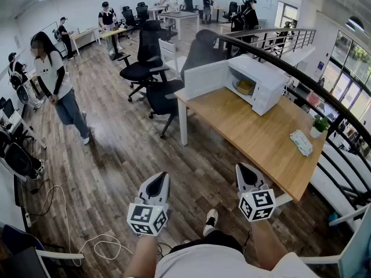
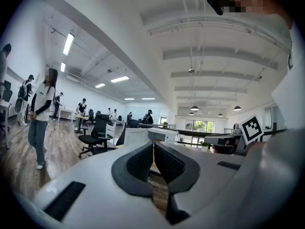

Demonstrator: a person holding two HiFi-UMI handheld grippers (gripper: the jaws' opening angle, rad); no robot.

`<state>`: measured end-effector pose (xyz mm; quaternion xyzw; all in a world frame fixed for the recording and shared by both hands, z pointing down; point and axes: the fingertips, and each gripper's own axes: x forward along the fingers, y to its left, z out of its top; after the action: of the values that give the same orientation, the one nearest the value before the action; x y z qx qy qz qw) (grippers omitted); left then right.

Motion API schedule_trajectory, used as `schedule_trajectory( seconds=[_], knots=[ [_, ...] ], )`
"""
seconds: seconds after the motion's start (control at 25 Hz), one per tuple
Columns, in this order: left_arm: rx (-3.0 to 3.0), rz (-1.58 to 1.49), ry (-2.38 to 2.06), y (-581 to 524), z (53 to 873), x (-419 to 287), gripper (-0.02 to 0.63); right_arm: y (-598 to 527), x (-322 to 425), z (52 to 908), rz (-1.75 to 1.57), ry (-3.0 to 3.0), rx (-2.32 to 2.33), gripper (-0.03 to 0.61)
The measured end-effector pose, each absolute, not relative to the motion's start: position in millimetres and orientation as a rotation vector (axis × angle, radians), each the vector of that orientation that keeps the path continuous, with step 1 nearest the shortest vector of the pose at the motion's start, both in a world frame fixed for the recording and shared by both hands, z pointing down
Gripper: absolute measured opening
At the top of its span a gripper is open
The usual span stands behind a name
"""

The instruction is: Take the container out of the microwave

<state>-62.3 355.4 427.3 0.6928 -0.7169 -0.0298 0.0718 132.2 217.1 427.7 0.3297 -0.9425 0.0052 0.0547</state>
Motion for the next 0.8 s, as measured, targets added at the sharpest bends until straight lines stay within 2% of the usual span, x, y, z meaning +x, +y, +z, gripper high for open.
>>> schedule_trajectory(
  seconds=[0.8],
  knots=[
    [2.102, -0.049, -2.093, 326, 440, -57, 0.037, 191, 147, 431, 0.077, -2.867, 1.102, 0.023]
  ],
)
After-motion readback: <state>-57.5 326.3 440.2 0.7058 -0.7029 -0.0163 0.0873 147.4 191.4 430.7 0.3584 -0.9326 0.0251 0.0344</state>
